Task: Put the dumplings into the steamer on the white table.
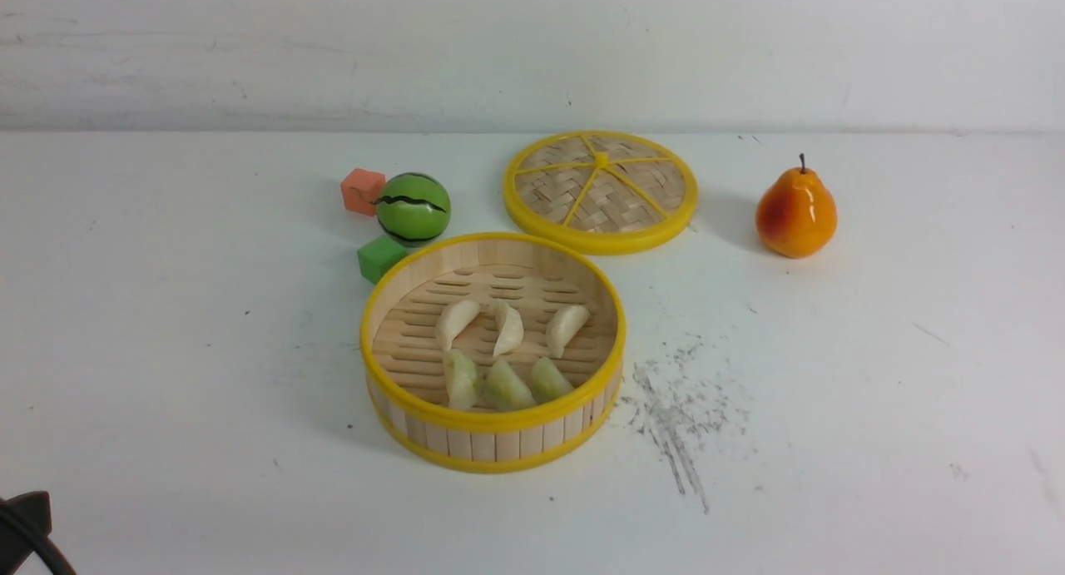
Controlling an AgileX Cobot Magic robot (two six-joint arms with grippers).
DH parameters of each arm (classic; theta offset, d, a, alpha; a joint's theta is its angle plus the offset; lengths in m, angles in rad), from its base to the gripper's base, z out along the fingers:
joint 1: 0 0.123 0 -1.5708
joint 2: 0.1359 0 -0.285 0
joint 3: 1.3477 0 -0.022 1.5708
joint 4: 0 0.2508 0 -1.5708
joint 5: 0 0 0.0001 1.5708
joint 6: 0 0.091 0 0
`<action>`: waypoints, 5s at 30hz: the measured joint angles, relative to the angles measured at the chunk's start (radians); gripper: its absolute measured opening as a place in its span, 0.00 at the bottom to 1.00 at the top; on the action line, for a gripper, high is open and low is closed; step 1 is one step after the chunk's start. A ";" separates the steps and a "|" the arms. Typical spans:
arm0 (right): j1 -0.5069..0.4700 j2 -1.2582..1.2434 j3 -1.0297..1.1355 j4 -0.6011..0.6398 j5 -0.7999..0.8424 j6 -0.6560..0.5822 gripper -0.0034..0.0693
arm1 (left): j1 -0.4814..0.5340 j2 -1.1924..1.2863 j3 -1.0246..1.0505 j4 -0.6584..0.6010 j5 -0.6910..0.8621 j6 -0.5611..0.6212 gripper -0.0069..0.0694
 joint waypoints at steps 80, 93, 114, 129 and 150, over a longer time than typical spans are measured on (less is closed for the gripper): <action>-0.411 -0.440 -0.007 -0.350 1.050 0.290 0.02 | 0.428 -0.438 0.327 -0.272 -0.479 0.040 0.40; -0.411 -0.440 -0.007 -0.351 1.051 0.290 0.03 | 0.548 -0.440 0.474 -0.542 -0.355 0.603 0.07; -0.411 -0.440 -0.007 -0.352 1.051 0.290 0.05 | 0.541 -0.440 0.476 -0.592 -0.306 0.697 0.07; -0.411 -0.440 -0.007 -0.352 1.051 0.290 0.06 | 0.541 -0.440 0.476 -0.593 -0.306 0.697 0.07; -0.411 -0.440 -0.007 -0.352 1.051 0.290 0.10 | 0.541 -0.440 0.476 -0.594 -0.306 0.697 0.08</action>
